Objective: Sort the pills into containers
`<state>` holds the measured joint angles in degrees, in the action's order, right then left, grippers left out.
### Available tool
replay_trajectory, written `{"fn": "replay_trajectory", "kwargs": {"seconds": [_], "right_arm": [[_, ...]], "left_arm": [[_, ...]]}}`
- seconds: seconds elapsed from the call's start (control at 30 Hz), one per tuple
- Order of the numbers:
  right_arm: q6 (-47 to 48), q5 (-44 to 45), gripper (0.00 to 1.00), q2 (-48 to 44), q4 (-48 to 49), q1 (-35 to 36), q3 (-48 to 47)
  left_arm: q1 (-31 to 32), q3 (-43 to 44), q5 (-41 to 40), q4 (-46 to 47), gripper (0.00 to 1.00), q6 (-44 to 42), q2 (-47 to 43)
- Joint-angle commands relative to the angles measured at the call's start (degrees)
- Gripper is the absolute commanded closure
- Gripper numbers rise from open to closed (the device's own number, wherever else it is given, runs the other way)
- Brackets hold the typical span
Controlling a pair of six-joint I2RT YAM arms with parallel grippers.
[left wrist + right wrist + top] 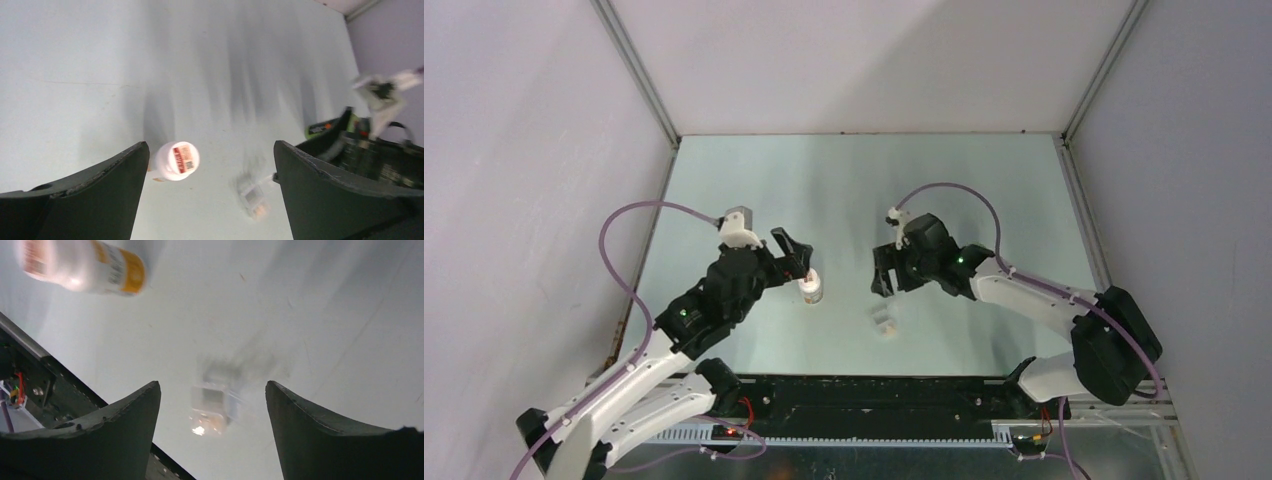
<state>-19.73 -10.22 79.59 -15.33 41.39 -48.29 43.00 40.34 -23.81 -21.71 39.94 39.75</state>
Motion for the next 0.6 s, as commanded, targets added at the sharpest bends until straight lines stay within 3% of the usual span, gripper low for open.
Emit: {"fn": "replay_trajectory", "kwargs": {"seconds": [0.0,0.13,0.33,0.57], "right_arm": [[4.03,13.21,0.18,-1.43,-2.90,7.49,-9.59],[5.34,16.54,0.13,3.31,0.00,15.08,-15.13],[7.36,24.71,0.12,16.70,-1.30,21.95,-26.59],[4.15,28.96,0.11,27.29,-1.96,24.46,-33.58]], "left_arm": [[-0.39,-0.06,-12.22,-5.12,0.01,0.36,-2.16],[-0.62,-0.81,-17.94,-8.38,0.01,2.94,-4.12],[-3.10,-1.93,-19.14,-11.75,0.01,6.66,-6.96],[-7.74,-4.20,-19.18,-15.69,0.01,11.03,-9.80]]}}
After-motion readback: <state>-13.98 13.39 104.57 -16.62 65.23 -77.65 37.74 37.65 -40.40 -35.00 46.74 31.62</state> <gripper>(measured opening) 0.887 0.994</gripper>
